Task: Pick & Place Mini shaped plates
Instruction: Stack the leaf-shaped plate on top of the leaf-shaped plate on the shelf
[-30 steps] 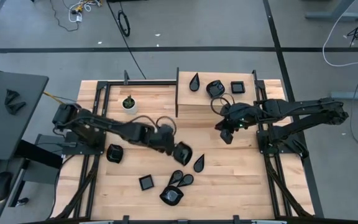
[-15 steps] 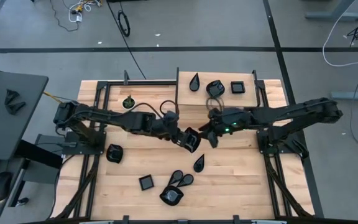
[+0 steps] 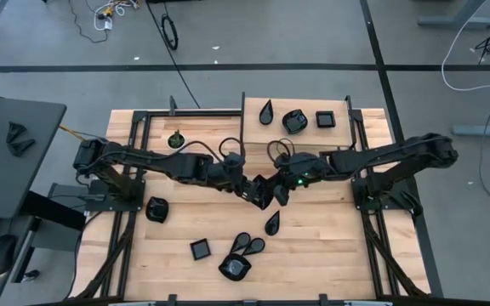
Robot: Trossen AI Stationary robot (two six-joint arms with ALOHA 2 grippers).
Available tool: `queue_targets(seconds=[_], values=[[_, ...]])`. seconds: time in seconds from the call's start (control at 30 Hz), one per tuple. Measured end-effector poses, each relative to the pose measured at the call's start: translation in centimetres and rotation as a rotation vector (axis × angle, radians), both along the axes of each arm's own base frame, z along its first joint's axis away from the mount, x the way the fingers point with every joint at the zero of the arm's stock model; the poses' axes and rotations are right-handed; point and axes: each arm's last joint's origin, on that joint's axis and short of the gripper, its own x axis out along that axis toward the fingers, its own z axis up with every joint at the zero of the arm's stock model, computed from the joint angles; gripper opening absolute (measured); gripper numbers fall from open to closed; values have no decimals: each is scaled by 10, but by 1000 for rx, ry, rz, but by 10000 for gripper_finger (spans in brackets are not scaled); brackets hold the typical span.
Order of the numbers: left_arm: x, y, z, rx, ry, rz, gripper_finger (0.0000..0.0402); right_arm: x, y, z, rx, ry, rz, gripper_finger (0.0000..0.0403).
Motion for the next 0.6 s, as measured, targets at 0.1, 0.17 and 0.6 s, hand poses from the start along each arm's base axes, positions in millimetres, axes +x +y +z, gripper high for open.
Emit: queue_targets(seconds=[0.1,0.17,0.6], values=[[0,0,0,-1,1,-1,3,0,0,1,-4,-4,-2,72],[0,0,0,-4,0,-4,3,0,0,1,-5,-4,-4,58],[0,-1,-1,-23,9,-24,2,2,-1,4,-117,-44,42,133]])
